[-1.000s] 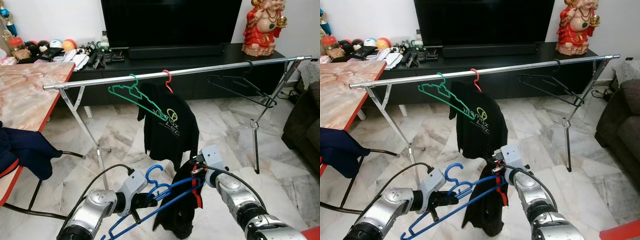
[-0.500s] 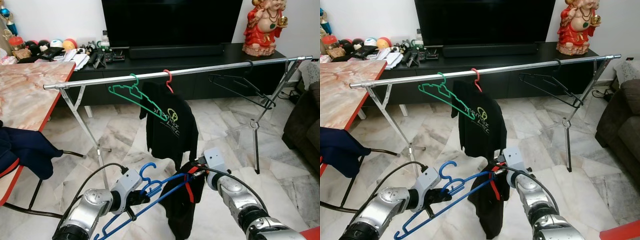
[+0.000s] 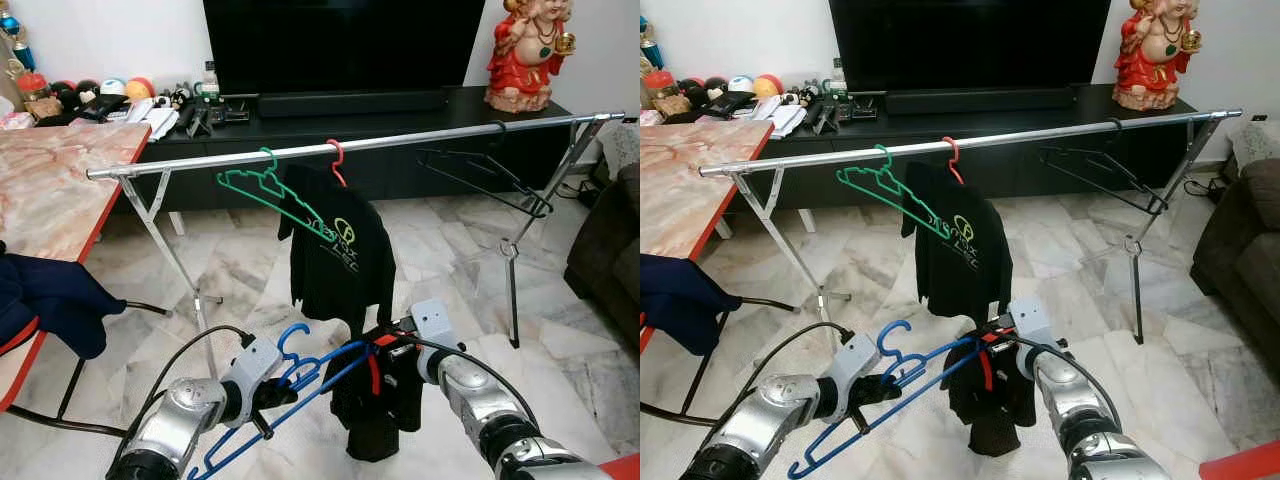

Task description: Hang hanger

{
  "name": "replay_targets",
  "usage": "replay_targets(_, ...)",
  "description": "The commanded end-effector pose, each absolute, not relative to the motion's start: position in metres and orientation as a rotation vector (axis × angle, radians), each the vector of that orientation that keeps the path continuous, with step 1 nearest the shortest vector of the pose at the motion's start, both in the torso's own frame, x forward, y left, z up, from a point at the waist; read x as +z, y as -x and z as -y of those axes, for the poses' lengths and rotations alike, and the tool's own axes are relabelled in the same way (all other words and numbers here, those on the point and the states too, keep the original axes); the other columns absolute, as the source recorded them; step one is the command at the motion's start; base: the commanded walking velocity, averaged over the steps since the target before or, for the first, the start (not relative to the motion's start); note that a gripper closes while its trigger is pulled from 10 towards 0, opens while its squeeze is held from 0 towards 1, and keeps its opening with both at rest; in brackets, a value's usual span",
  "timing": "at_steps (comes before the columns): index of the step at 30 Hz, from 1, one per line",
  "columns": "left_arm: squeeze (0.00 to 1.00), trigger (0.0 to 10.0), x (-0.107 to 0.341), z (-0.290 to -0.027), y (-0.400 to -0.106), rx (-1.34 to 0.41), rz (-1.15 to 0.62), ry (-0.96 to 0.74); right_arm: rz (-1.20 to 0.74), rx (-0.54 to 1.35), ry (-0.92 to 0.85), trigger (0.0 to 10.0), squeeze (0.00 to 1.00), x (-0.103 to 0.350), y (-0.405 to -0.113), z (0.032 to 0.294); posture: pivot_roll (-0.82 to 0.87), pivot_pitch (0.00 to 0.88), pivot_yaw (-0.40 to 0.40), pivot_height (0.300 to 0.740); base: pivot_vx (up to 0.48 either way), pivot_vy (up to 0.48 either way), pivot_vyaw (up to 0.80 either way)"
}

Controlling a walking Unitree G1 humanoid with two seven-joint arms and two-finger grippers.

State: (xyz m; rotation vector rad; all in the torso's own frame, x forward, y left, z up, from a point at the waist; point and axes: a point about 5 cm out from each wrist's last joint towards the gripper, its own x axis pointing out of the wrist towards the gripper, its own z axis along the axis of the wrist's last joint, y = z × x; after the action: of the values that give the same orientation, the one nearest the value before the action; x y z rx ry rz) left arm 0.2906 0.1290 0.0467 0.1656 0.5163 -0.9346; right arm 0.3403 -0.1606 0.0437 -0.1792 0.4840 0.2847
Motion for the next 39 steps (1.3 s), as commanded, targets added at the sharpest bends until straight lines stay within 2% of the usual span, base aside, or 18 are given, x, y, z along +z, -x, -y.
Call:
replay_targets(1, 0.0, 10.0, 0.052, -0.123, -0.288, -0.991, -0.501, -0.142, -0.458, 0.282, 0.148, 10.0, 0.0, 0.052, -0.346, 0.158, 0.0, 0.019, -0.019, 0.74, 0.0, 0.0, 0.0)
replay_targets(12, 0.0, 10.0, 0.056, -0.116, -0.298, -0.951, -0.478, -0.153, -0.435, 0.243, -0.009, 10.0, 0.0, 0.06, -0.352, 0.16, 0.0, 0.019, -0.017, 0.74, 0.0, 0.0, 0.0)
replay_targets(16, 0.0, 10.0, 0.054, -0.118, -0.3, -0.904, -0.481, -0.143, -0.406, 0.237, -0.122, 10.0, 0.0, 0.069, -0.357, 0.16, -0.02, 0.013, -0.015, 0.74, 0.0, 0.0, 0.0)
replay_targets(21, 0.0, 10.0, 0.051, -0.121, -0.299, -0.891, -0.505, -0.17, -0.484, 0.304, -0.112, 10.0, 0.0, 0.06, -0.352, 0.154, -0.01, 0.004, -0.014, 0.74, 0.0, 0.0, 0.0)
replay_targets(23, 0.0, 10.0, 0.049, -0.125, -0.299, -0.878, -0.508, -0.168, -0.466, 0.357, -0.173, 10.0, 0.0, 0.064, -0.353, 0.149, -0.02, 0.0, -0.012, 0.74, 0.0, 0.0, 0.0)
replay_targets(32, 0.0, 10.0, 0.051, -0.131, -0.301, -0.88, -0.508, -0.138, -0.45, 0.479, -0.138, 10.0, 0.0, 0.07, -0.352, 0.147, -0.02, 0.0, -0.013, 0.74, 0.0, 0.0, 0.0)
replay_targets(39, 0.0, 10.0, 0.051, -0.126, -0.293, -0.965, -0.523, -0.091, -0.305, 0.554, -0.027, 10.0, 0.0, 0.097, -0.361, 0.15, -0.03, 0.0, -0.009, 0.74, 0.0, 0.0, 0.0)
